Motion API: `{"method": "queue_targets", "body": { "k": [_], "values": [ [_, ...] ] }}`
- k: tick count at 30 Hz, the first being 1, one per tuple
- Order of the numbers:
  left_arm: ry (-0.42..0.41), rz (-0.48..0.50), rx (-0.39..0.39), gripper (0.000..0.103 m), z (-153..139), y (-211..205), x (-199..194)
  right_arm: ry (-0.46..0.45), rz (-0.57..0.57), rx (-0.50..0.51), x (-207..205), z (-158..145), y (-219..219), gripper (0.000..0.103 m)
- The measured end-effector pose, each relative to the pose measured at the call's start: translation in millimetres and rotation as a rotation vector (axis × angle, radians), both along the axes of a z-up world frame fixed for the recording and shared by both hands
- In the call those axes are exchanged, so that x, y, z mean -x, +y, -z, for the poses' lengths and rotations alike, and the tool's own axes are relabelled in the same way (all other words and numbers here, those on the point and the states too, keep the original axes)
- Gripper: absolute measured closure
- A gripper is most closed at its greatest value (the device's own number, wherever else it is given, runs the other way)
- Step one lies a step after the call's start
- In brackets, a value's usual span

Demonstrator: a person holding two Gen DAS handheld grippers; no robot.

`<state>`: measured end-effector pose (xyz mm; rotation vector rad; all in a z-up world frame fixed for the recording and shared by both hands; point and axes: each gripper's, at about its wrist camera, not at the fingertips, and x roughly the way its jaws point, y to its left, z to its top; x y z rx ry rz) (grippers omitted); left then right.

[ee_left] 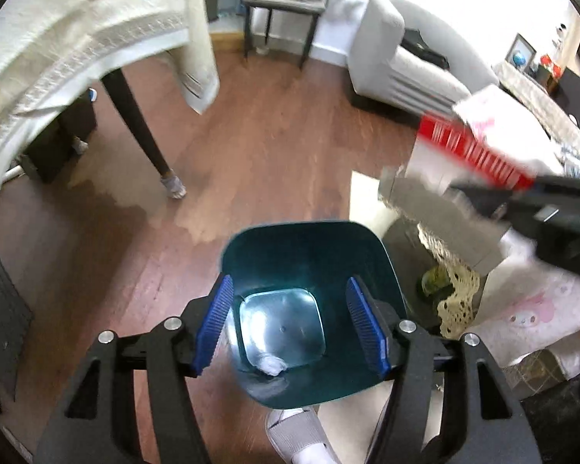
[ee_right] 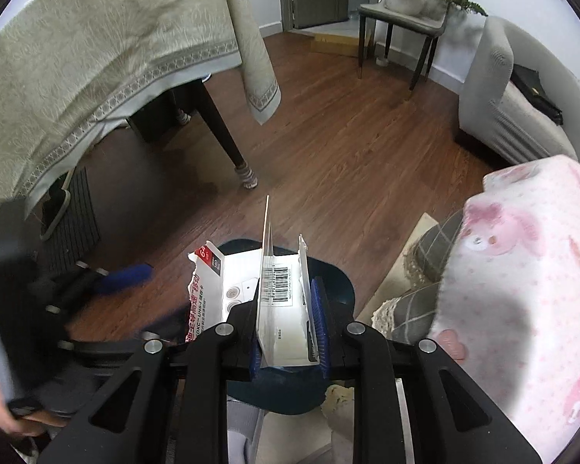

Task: Collect trash
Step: 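Open the left gripper to drop the foil ball while the right gripper drops the box into the bin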

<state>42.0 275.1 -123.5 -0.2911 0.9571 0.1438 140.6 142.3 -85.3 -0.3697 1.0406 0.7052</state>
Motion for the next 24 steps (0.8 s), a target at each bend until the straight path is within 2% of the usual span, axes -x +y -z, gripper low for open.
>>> {"method": "queue_targets", "body": {
  "k": [2, 7, 11, 13, 14, 17, 24],
  "values": [
    [-0.030, -0.022, 0.002, 0.038, -12, 6, 8, 0.009, -0.002, 0.013, -1, 9, 3, 0.081],
    [-0.097, -0.052, -0.071, 0.038, -36, 11, 22, 0.050, 0.008, 0.039, -4, 32, 7, 0.081],
    [-0.134, -0.073, -0.059, 0.044, -53, 17, 27, 0.091, 0.008, 0.041, -4, 47, 11, 0.081],
    [-0.153, -0.066, -0.082, 0.047, -64, 16, 29, 0.134, 0.016, 0.007, -6, 53, 12, 0.081],
    [-0.170, -0.062, -0.097, 0.047, -72, 13, 30, 0.131, 0.015, 0.023, -6, 56, 13, 0.081],
    [-0.208, -0.051, -0.078, 0.047, -87, 9, 33, 0.102, -0.010, 0.071, -3, 61, 20, 0.081],
    [-0.284, -0.027, -0.068, 0.047, -123, -6, 38, 0.123, -0.038, 0.122, 1, 83, 19, 0.080]
  ]
}}
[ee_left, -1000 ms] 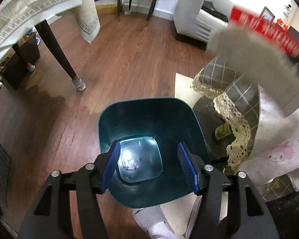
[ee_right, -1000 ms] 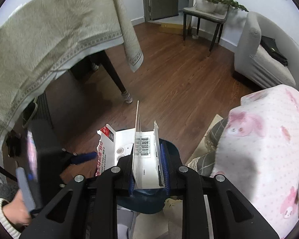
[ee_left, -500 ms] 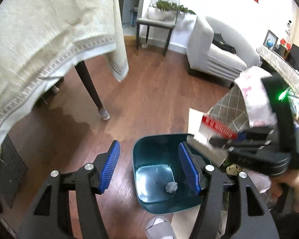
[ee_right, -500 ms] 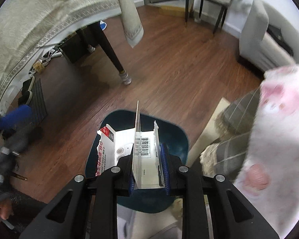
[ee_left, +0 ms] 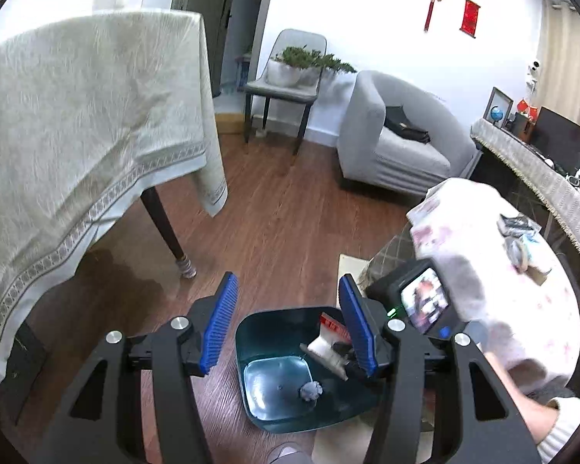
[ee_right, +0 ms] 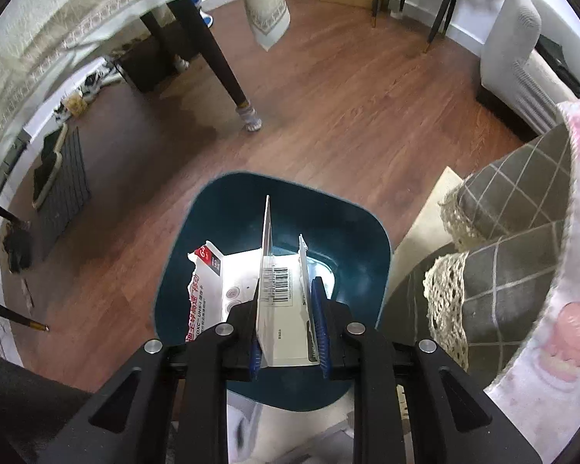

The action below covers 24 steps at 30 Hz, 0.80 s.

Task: Collect trash
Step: 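Open the left gripper to drop the foil ball while the right gripper drops the box into the bin, then move both tools back over the table toward the remaining trash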

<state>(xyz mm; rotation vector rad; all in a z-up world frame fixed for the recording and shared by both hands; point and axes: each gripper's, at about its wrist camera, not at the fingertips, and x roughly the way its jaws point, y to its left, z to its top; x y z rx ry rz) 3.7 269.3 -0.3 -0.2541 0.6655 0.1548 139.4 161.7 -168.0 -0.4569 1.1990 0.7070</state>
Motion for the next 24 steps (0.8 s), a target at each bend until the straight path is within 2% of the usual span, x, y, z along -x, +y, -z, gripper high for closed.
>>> {"method": "queue_targets", "body": {
  "k": [3, 5, 8, 10, 16, 19, 24],
  "values": [
    [-0.027, 0.001, 0.009, 0.047, -12, -2, 2, -0.017, -0.023, 0.010, 4, 4, 1, 0.079],
    [-0.039, 0.001, 0.016, 0.046, -17, -5, 4, -0.031, -0.031, 0.026, 5, 6, 1, 0.062],
    [-0.054, 0.000, 0.022, 0.044, -24, -9, 5, -0.033, -0.046, 0.036, 7, 8, -2, 0.051],
    [-0.070, -0.001, 0.017, 0.039, -30, -10, 6, -0.028, -0.058, 0.020, 10, 4, -4, 0.050],
    [-0.123, -0.012, 0.026, 0.037, -45, -12, 8, -0.049, -0.100, -0.055, 27, -27, -7, 0.050],
    [-0.144, -0.012, 0.029, 0.034, -51, -13, 7, -0.076, -0.113, -0.108, 34, -52, -10, 0.050],
    [-0.161, -0.015, -0.021, 0.031, -58, -23, 4, -0.156, -0.120, -0.191, 43, -100, -21, 0.050]
  ]
}}
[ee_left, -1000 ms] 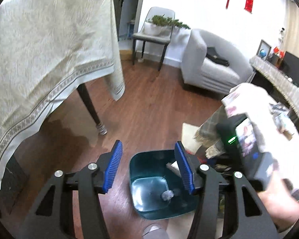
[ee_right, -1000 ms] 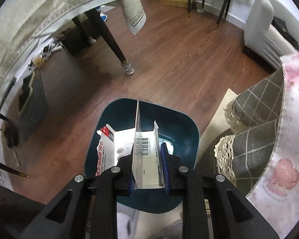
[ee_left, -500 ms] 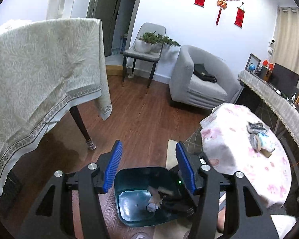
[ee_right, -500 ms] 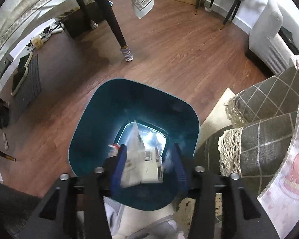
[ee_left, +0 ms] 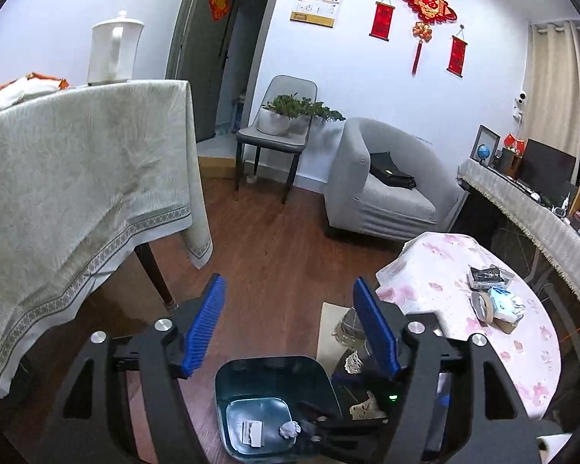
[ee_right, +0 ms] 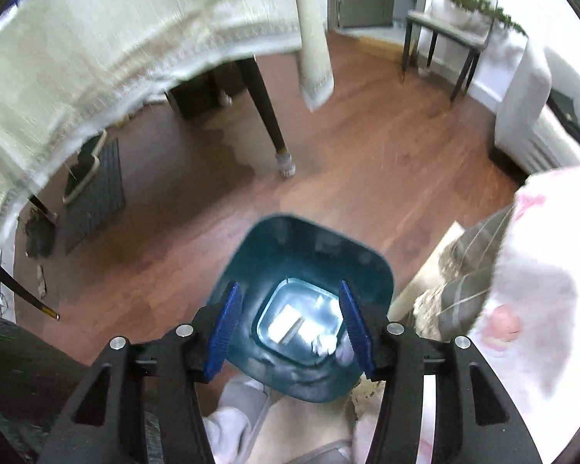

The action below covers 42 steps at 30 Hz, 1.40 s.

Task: Collect trash
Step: 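Move both tools back over the table toward the remaining trash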

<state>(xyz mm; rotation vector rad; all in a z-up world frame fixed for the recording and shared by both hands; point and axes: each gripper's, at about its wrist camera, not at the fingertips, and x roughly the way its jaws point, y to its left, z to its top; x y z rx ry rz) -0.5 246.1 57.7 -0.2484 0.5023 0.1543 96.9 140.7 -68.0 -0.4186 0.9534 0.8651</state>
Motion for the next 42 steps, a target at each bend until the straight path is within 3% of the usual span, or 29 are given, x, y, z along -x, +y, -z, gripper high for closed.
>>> {"method": "queue_targets", "body": {
  "k": [6, 14, 27, 35, 42],
  "values": [
    [-0.024, 0.008, -0.006, 0.024, -5, -8, -2, -0.111, 0.031, -0.074, 1, -51, -28, 0.050],
    [-0.056, 0.049, 0.030, 0.019, -11, -30, -17, -0.201, 0.141, -0.114, -15, -83, -84, 0.049],
    [-0.021, 0.214, -0.016, 0.015, 1, -117, -63, -0.302, 0.338, -0.104, -43, -98, -199, 0.041],
    [0.020, 0.325, -0.041, 0.015, 16, -176, -91, -0.305, 0.480, -0.116, -57, -94, -280, 0.038],
    [0.025, 0.456, -0.012, 0.011, 25, -224, -108, -0.319, 0.608, -0.104, -60, -87, -343, 0.034]
  ]
}}
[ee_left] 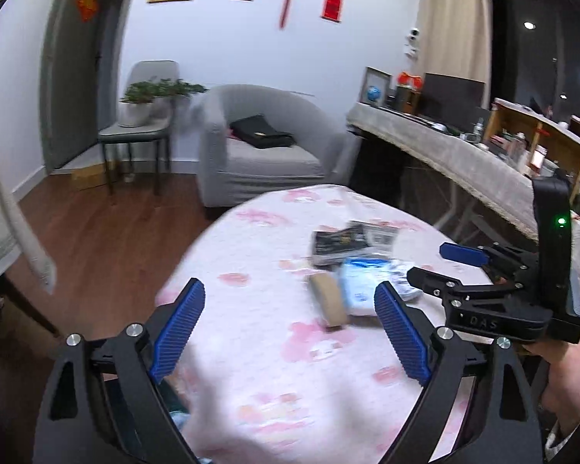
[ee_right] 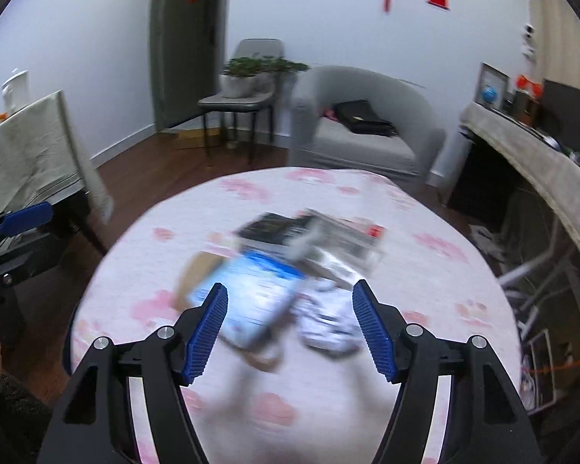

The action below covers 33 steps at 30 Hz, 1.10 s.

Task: Collect trash
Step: 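Move both tools back over the table toward the remaining trash, then grasp the blue-white snack bag with the left gripper while the right gripper grasps the white paper ball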

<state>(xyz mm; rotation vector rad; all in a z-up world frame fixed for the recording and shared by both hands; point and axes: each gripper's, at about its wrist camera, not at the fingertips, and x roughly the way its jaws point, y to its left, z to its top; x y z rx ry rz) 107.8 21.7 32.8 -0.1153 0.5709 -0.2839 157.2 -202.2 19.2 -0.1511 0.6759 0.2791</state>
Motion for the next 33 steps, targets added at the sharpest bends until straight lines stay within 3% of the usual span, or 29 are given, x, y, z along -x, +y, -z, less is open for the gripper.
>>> {"method": "queue_targets", "body": {
  "k": [4, 10, 15, 26, 33],
  "values": [
    [0.012, 0.063, 0.013, 0.010, 9, -26, -11, 0.018, 0.046, -0.022, -6, 8, -28, 0.031],
    [0.058, 0.117, -0.027, 0.010, 26, -67, -33, 0.053, 0.060, -0.077, -12, 20, -58, 0.023],
    [0.083, 0.135, -0.058, 0.010, 40, -91, -51, 0.074, 0.068, -0.100, -13, 27, -76, 0.022],
    [0.145, 0.136, -0.033, 0.010, 55, -103, -78, 0.103, 0.058, -0.120, -15, 39, -96, 0.022],
    [0.154, 0.144, -0.101, 0.015, 55, -115, -81, 0.095, 0.041, -0.098, -13, 39, -93, 0.022]
  ]
}}
